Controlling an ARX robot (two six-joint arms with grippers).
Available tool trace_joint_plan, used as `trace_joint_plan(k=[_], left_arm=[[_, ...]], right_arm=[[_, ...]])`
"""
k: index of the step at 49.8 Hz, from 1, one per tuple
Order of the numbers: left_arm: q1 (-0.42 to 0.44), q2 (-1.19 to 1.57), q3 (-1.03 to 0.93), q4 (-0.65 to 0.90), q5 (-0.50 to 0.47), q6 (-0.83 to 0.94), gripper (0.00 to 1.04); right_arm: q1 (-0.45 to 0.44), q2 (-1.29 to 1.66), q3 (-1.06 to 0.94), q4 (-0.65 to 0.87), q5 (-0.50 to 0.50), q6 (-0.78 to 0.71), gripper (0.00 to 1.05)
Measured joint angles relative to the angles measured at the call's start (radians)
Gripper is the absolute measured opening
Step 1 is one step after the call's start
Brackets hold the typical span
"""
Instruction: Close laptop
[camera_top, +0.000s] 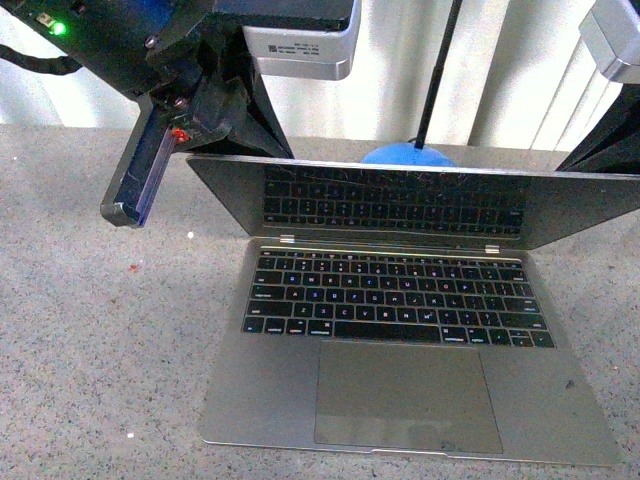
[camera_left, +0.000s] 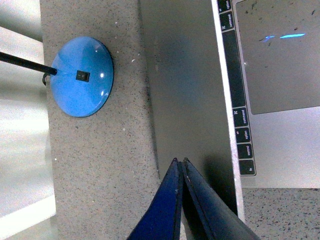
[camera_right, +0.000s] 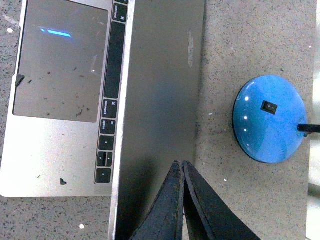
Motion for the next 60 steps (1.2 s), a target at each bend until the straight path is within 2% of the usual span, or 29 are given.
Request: trace_joint_plan(k=[31,60], left_arm=[[0.003,-0.044,-0.164,0.097,0.019,-0.001,0.04],[-0.032,-0.058,-0.298,0.184,0.021,-0.009,0.04]], right_arm=[[-0.01,-0.058,-0.17,0.093,-0.023,0.026,0.03],[0.013,-0.054,-0.297,0.23,-0.041,0.087,0.03]])
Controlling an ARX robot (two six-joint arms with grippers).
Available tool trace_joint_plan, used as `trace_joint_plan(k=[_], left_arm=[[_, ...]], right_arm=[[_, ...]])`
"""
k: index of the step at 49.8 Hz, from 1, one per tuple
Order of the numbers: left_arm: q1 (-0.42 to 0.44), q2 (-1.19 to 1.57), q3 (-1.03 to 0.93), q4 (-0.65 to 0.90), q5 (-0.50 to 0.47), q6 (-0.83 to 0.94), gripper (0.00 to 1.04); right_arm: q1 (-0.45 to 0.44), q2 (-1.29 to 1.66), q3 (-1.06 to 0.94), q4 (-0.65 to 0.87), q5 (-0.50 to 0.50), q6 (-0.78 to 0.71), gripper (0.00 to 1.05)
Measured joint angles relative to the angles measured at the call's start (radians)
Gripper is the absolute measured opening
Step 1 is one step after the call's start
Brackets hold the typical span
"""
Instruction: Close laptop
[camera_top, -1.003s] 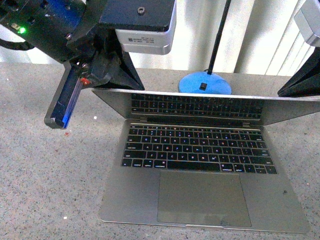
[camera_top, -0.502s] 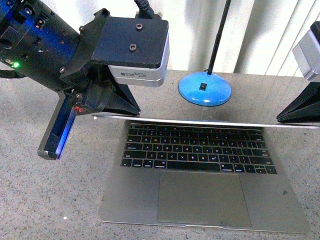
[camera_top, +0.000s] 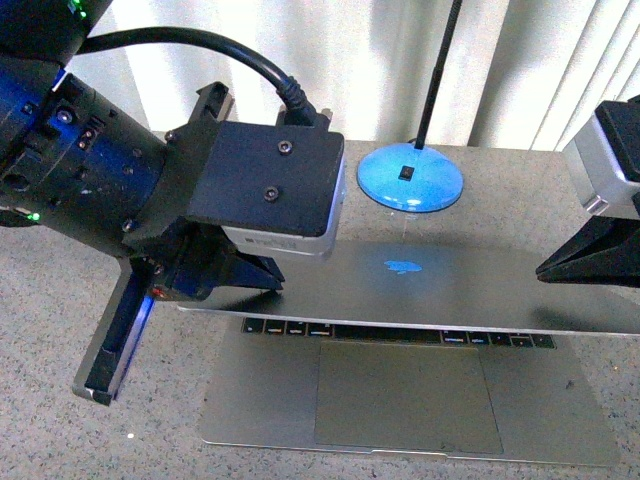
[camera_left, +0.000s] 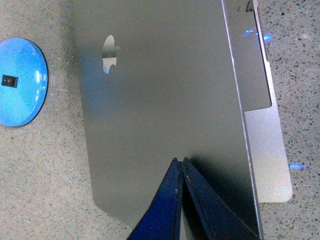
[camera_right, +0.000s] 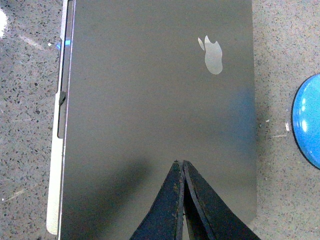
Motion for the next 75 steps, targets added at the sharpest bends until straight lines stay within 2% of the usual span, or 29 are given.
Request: trace_joint_plan(k=[42,75], left_arm=[[-0.08,0.088,-0.163,0.212,0.035,-0.105,0.04],[-0.097,0.1,-0.21,0.25,0.04,-0.145,0.04]], right_arm=[[0.036,0.11,-0.221,0.27,-0.043,0.11,0.03],[0.045,0.127,-0.272,0.319,-0.05,0.151,0.03]])
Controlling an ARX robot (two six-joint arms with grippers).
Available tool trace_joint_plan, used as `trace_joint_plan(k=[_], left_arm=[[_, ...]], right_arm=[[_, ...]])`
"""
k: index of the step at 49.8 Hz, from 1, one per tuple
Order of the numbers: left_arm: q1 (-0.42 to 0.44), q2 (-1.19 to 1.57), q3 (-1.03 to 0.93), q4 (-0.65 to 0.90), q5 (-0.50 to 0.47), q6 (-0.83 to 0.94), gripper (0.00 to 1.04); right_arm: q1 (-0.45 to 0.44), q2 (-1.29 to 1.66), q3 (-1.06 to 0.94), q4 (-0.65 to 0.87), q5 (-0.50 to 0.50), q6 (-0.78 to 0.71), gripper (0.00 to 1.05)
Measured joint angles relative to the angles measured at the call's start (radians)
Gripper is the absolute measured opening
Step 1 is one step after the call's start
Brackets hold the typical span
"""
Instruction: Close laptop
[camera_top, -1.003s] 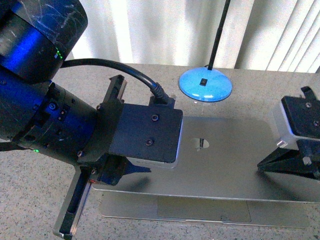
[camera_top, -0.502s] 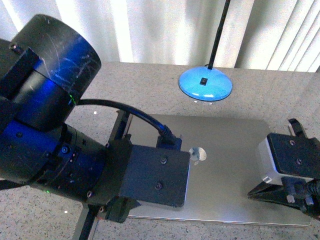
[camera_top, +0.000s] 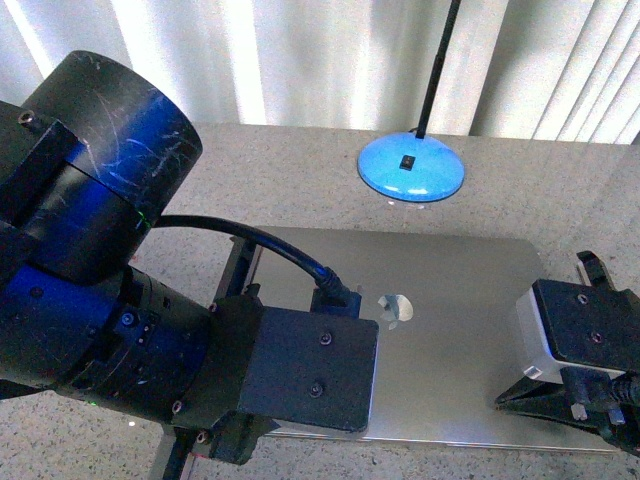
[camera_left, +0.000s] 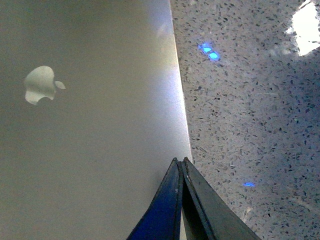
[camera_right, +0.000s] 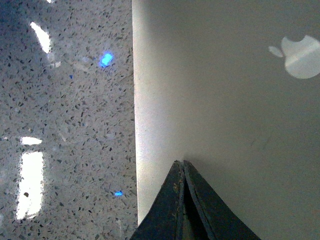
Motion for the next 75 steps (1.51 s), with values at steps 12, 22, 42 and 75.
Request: trace_joint_plan(k=[12,22,42,75], left_arm=[[0.018,-0.069,-0.001,0.087,0.012,-0.064,0.04],[0.085,-0.214,-0.066,0.365,0.043,-0.291,0.04],[0.443,-0.678,-0.36,0.678,-0.053,-0.966,0.04],[1.031,-1.597,-0.741,0.2,0.079,-1.275,0.04]], right_arm=[[0.001,-0.069,-0.002,0.08,-0.036,0.066,0.03],[0.019,-0.203,-0.051,0.341,-0.04,0.253,0.03],[0.094,-0.543,-0.215,0.856,0.288,0.778,0.03],[0.179,-1.236,-0.49,0.546,0.901,1.345,0.03]])
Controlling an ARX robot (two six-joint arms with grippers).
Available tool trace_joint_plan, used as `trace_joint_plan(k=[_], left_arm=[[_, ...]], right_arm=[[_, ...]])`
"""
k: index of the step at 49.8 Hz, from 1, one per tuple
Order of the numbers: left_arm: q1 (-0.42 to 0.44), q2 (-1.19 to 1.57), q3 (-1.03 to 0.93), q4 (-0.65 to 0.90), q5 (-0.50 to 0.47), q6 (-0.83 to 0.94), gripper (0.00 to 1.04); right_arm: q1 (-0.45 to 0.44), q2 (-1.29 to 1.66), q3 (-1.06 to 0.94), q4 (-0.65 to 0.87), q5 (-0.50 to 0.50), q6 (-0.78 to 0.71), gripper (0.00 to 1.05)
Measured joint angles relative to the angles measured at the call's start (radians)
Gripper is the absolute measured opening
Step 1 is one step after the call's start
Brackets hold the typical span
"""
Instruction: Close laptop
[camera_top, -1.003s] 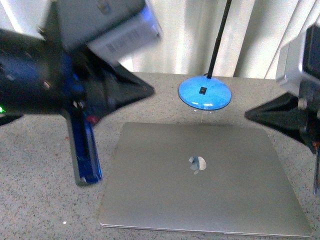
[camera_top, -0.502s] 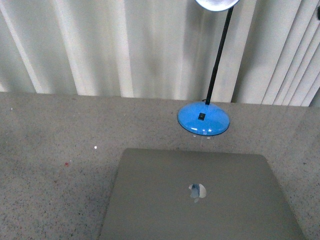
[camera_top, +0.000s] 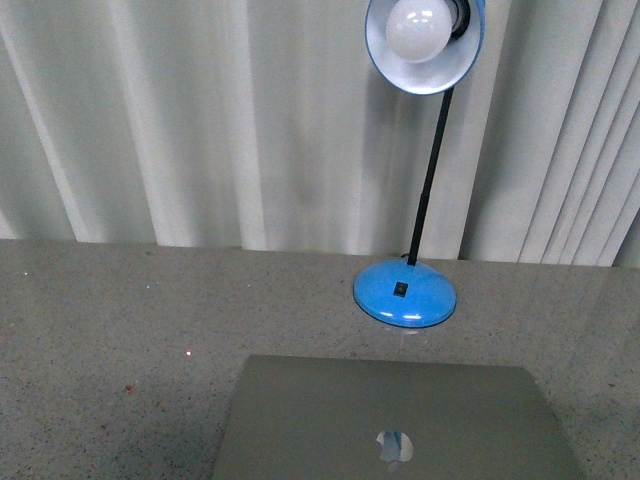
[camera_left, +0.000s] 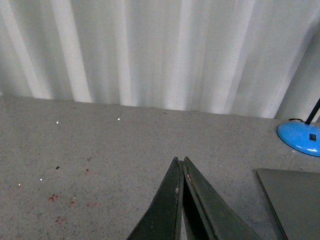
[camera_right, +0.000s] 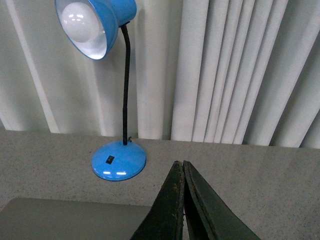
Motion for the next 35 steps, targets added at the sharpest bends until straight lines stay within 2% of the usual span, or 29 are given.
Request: trace_joint_plan(k=[4,11,22,26,31,35], left_arm=[[-0.089,-0.076,-0.011,-0.042,-0.098,-0.006,0.04],[-0.208,-0.15,-0.011,-0.104,-0.209,-0.01,0.04],[-0.338,-0.198,-0.011,-0.15,-0.335,-0.011,0.04],[-0.381,-0.208,-0.011,-0.161,-0.373,-0.011,0.04],[-0.419,-0.216,-0.011,-0.167,-0.412,-0.011,0.04],[-0.507,-0.227,-0.011,-0.182,-0.533,-0.014,0.04]], right_arm=[[-0.033,-0.04,-0.032,-0.006,-0.032,0.006,0.03],[-0.078,-0.098,-0.074,-0.023,-0.077,0.01,0.03],[-0.134,-0.182,-0.124,-0.059,-0.131,0.011,0.03],[-0.2,-0.214,-0.135,-0.079,-0.223,0.012,0.03],[-0.238,-0.249,-0.147,-0.098,-0.226,0.013,0.03],[-0.241,-0.278,-0.158,-0.116,-0.231,0.013,0.03]])
